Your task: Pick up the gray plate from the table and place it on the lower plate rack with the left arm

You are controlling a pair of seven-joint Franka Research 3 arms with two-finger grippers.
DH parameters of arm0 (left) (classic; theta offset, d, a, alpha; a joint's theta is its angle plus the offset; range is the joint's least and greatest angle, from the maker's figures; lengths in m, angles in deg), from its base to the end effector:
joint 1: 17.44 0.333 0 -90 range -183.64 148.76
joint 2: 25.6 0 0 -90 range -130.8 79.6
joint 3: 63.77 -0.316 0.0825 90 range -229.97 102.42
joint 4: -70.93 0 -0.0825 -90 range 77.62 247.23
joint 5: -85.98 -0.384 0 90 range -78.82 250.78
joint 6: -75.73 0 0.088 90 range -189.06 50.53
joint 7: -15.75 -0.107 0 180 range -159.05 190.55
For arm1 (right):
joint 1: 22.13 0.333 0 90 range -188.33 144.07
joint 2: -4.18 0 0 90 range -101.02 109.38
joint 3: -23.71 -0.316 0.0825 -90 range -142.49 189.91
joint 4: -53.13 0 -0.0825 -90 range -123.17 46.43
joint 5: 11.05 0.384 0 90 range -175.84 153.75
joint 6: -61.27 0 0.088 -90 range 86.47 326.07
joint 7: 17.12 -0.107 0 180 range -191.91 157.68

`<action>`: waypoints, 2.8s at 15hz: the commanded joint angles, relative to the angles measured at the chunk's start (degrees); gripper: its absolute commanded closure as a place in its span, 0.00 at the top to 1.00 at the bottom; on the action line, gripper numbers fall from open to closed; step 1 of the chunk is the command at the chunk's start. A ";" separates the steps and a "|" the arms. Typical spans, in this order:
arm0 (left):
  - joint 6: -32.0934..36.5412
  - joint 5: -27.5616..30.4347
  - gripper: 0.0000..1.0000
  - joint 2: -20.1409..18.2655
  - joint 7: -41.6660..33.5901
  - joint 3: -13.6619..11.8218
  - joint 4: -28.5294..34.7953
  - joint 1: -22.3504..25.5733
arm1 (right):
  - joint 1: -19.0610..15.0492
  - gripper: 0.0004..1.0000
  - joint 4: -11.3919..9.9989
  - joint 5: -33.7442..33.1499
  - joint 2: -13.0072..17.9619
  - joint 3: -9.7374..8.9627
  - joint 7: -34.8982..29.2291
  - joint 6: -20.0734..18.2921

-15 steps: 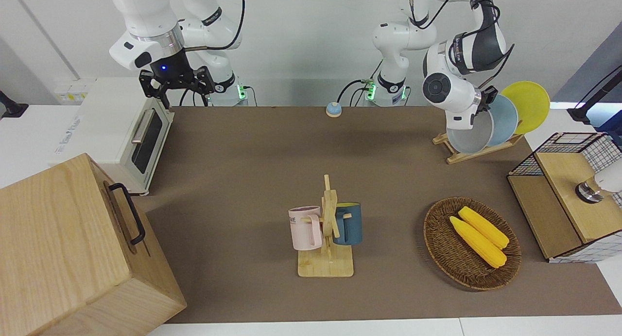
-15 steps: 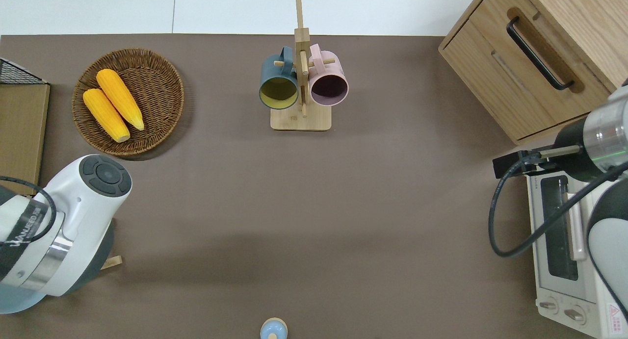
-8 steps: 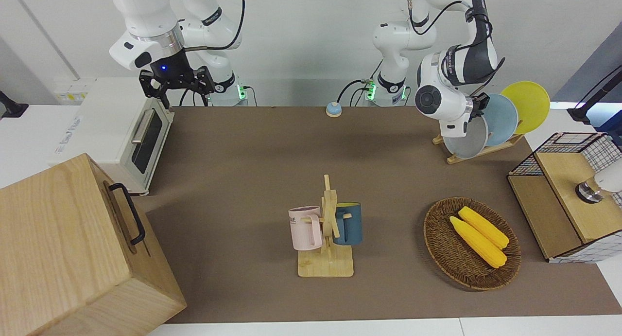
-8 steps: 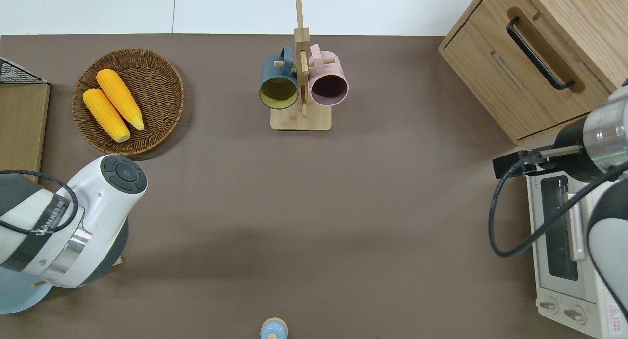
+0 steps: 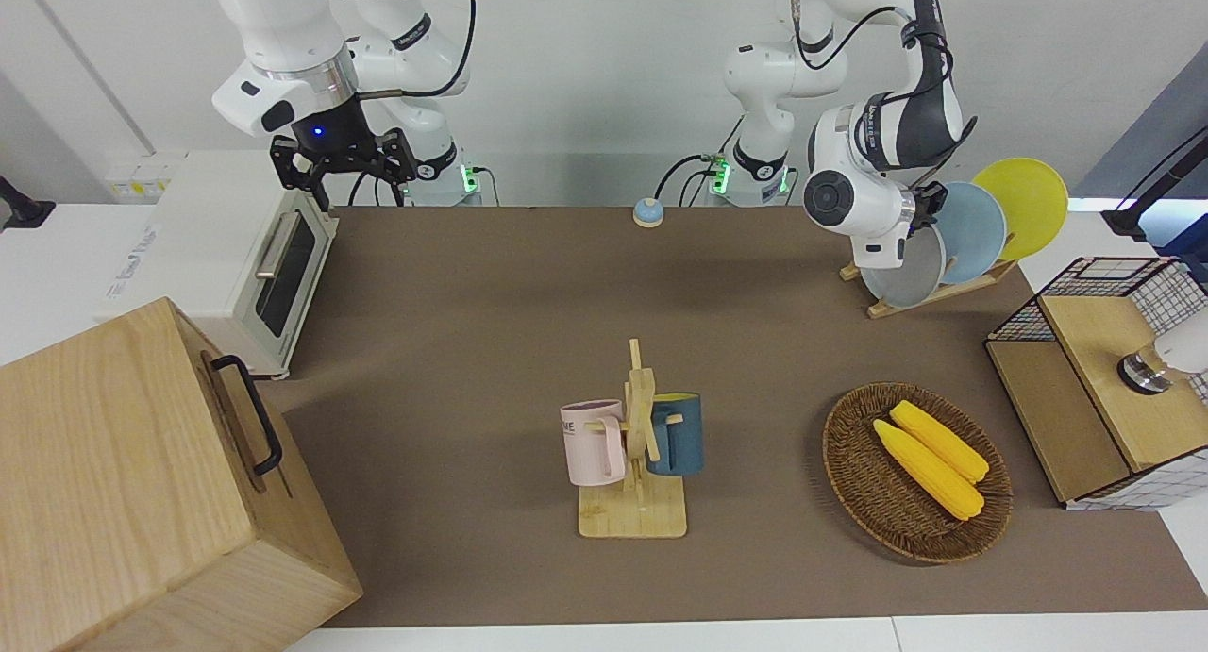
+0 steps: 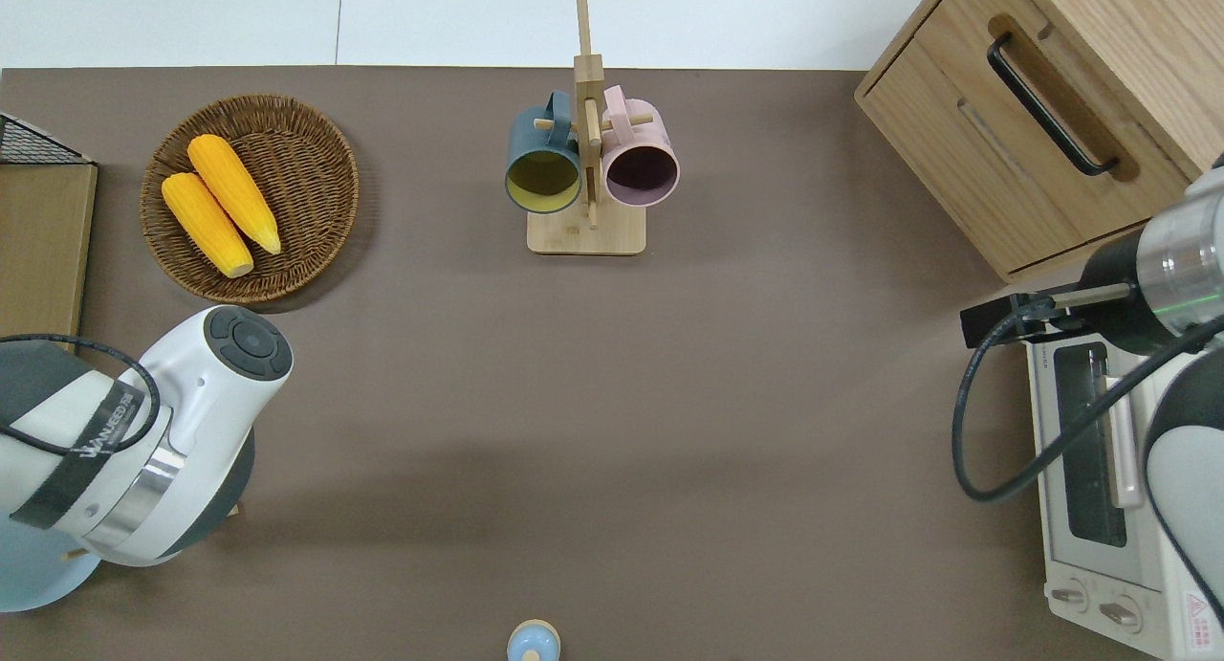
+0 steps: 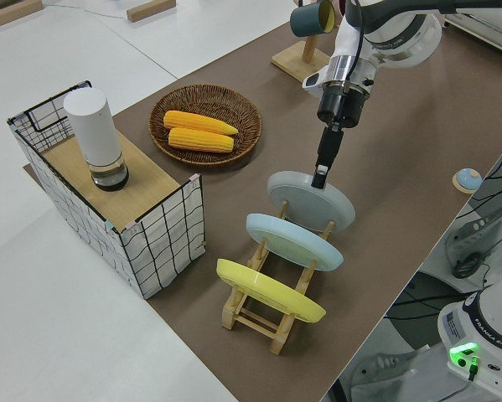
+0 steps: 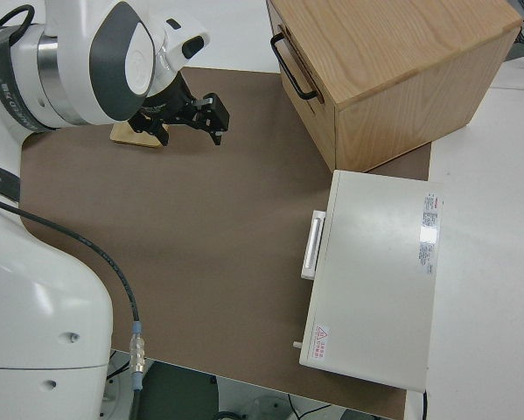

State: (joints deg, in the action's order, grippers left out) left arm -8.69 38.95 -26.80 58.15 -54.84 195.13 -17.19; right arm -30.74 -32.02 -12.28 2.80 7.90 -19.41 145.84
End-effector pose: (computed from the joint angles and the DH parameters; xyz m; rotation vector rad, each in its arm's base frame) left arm 0.4722 0.0129 0.4031 -2.0842 -0.3919 0.2580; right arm 0.5486 0.0647 0.6431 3.1209 0.1312 -0.0499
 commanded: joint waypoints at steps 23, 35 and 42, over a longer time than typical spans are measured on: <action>-5.23 44.13 0.99 -1.79 -13.39 -7.61 -25.24 -0.69 | -1.06 0.98 0.51 -0.08 0.07 -0.98 -0.69 -0.81; 5.58 46.57 0.98 -2.93 -45.54 -15.26 -32.36 -0.69 | -1.06 0.98 0.51 -0.08 0.07 -0.98 -0.69 -0.81; 4.97 49.75 0.99 -2.84 -45.74 -15.08 -32.27 -0.69 | -1.06 0.98 0.51 -0.08 0.15 -0.98 -0.69 -0.81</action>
State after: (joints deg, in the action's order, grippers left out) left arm -4.40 87.67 -29.93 13.30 -69.28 163.68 -17.25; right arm -30.74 -32.02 -12.28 2.80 7.90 -19.41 145.84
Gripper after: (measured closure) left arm 0.004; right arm 0.013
